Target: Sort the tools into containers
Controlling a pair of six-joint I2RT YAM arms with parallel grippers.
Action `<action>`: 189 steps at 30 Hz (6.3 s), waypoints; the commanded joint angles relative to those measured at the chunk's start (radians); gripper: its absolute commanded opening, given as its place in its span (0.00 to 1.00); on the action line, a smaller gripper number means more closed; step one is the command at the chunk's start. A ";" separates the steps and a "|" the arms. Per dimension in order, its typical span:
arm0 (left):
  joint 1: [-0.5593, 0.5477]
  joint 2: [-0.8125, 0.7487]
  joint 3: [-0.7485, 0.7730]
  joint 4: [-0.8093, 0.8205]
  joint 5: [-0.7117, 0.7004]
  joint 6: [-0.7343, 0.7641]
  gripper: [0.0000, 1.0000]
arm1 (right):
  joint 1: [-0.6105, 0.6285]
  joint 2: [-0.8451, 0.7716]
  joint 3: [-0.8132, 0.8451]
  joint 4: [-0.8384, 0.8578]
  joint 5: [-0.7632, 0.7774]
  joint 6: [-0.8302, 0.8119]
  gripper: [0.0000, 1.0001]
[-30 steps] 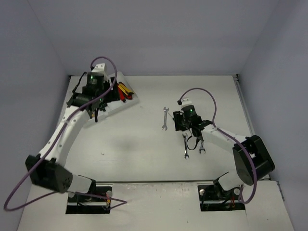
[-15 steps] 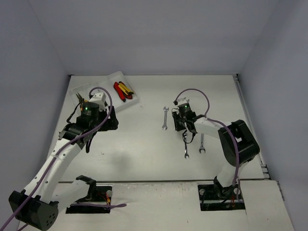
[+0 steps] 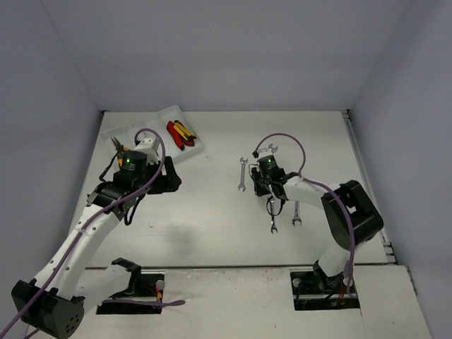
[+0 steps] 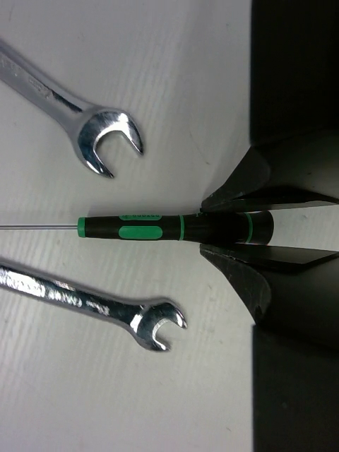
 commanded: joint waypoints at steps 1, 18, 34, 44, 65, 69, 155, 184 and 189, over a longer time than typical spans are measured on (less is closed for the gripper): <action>-0.072 -0.001 0.067 0.126 0.013 -0.127 0.68 | 0.085 -0.222 -0.008 0.028 0.051 0.038 0.00; -0.308 0.198 0.114 0.463 -0.121 -0.241 0.68 | 0.313 -0.455 -0.024 0.177 0.004 0.184 0.00; -0.348 0.307 0.162 0.451 -0.122 -0.254 0.60 | 0.388 -0.456 -0.044 0.296 -0.012 0.233 0.02; -0.362 0.289 0.132 0.417 -0.153 -0.250 0.32 | 0.394 -0.462 -0.061 0.311 0.047 0.237 0.07; 0.065 0.418 0.296 0.248 -0.151 -0.084 0.00 | 0.381 -0.485 -0.101 0.202 0.219 0.161 0.61; 0.235 0.577 0.409 0.233 -0.093 -0.048 0.00 | 0.373 -0.513 -0.133 0.174 0.252 0.148 0.61; -0.435 0.978 0.372 0.051 -0.173 -0.099 0.06 | 0.187 -0.973 -0.325 -0.232 0.413 0.328 0.63; -0.374 0.994 0.440 -0.092 -0.092 0.022 0.33 | 0.187 -0.984 -0.339 -0.229 0.424 0.336 0.63; -0.376 1.023 0.462 -0.092 -0.088 0.013 0.32 | 0.188 -0.976 -0.339 -0.230 0.427 0.338 0.63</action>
